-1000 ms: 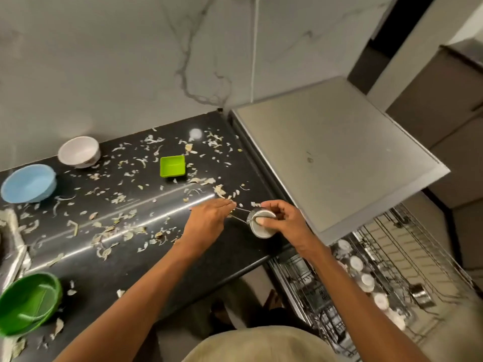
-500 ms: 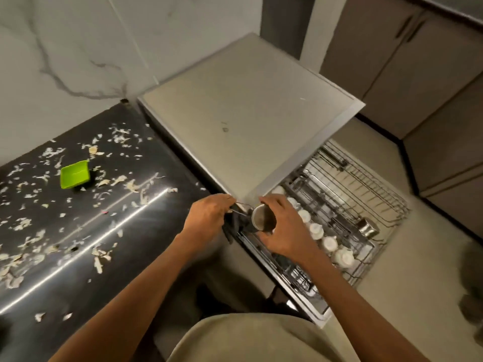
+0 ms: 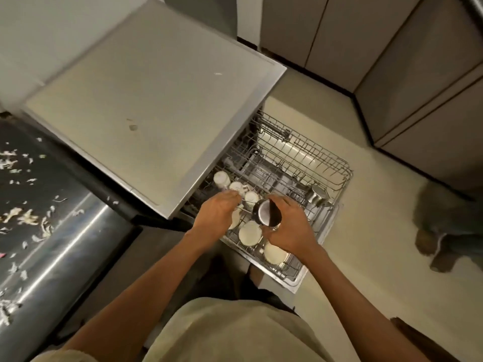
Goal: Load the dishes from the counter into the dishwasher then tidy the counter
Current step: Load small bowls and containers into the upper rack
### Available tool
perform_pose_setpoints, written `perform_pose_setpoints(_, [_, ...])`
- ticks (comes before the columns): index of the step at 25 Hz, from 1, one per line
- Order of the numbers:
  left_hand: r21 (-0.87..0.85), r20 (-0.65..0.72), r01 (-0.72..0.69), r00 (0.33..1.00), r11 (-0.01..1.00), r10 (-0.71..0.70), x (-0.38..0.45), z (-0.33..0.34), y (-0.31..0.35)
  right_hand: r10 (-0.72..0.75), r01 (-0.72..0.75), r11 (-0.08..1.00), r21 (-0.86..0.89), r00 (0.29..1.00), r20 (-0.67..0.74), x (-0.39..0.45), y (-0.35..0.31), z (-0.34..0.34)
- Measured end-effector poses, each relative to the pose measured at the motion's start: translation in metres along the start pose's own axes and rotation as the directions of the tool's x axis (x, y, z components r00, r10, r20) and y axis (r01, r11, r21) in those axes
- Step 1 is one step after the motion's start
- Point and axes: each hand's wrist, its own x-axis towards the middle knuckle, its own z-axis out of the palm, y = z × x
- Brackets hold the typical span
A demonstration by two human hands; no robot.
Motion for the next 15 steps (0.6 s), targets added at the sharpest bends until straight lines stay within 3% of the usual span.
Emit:
perform_pose_setpoints(7, [-0.063, 0.186, -0.054, 0.980, 0.997, 0.064, 0.051, 0.033, 0.011, 0.164, -0.164, 0.986, -0.016, 0.986, 0.005, 0.033, 0.035, 0.002])
perform_pose_setpoints(15, [-0.143, 0.469, -0.068, 0.874, 0.987, 0.128, 0.129, 0.079, -0.001, 0.369, -0.368, 0.929, -0.029, 0.929, 0.020, 0.094, 0.076, 0.008])
